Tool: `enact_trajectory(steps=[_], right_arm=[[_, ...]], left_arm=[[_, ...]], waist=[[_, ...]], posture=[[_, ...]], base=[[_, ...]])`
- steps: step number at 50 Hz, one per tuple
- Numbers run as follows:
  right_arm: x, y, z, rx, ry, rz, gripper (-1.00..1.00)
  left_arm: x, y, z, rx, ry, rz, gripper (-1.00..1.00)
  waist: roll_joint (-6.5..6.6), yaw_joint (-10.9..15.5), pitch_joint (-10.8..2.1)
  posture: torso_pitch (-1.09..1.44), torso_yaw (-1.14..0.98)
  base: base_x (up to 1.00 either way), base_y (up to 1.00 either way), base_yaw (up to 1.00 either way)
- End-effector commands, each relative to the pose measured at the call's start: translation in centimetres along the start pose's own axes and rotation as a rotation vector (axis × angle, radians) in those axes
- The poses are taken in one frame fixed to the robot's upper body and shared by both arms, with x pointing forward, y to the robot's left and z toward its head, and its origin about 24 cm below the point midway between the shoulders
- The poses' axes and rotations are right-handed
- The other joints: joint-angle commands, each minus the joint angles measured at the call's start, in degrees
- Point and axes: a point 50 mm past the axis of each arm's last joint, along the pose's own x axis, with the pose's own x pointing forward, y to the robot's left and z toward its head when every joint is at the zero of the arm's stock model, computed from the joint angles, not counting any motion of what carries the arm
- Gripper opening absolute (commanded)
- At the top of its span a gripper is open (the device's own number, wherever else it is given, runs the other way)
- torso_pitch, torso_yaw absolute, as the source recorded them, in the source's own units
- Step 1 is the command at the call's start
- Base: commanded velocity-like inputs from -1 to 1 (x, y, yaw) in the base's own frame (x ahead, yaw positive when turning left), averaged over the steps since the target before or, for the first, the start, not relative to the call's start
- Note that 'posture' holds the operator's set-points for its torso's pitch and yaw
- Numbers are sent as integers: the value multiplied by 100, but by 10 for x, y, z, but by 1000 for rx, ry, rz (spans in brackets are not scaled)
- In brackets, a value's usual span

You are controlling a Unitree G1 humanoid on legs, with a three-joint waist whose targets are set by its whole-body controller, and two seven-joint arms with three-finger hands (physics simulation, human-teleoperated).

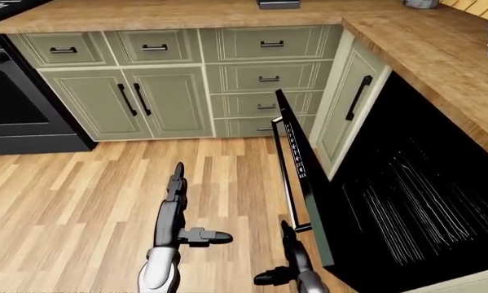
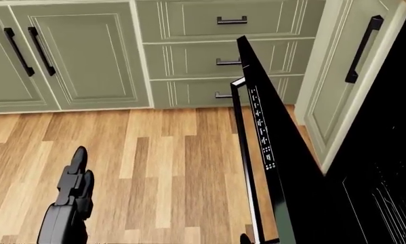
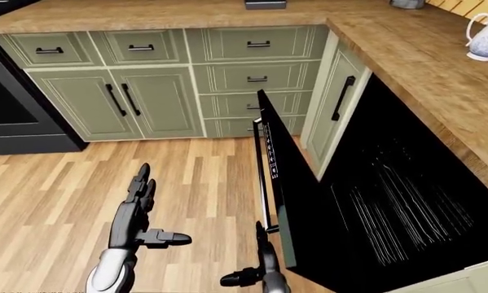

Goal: Close the dishwasher door

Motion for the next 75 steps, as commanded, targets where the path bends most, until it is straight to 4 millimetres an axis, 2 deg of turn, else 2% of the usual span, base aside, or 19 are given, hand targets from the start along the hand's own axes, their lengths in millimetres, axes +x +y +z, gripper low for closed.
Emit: enact_trajectory(steps=[1, 28, 47, 67, 75], right_arm=[[5, -10, 16, 14, -83, -63, 100], [-1, -42, 32, 113, -257, -347, 100], [-4, -57, 39, 136, -327, -434, 100], [-6, -82, 46, 152, -362, -495, 100], [-11, -98, 46, 167, -382, -539, 100]], left_arm=[[2, 1, 16, 4, -86, 2, 100], [2, 0, 15, 4, -86, 3, 100], [2, 1, 16, 4, -87, 5, 100], [1, 1, 16, 4, -87, 4, 100], [1, -1, 15, 6, -86, 1, 100]], waist=[[-2, -18, -98], [38, 7, -62], [6, 12, -66], [-27, 13, -64], [-42, 21, -66]], posture=[[0, 0], [0, 0], [0, 0], [0, 0], [0, 0]], base=[[0, 0, 0], [0, 0, 0], [0, 0, 0], [0, 0, 0], [0, 0, 0]])
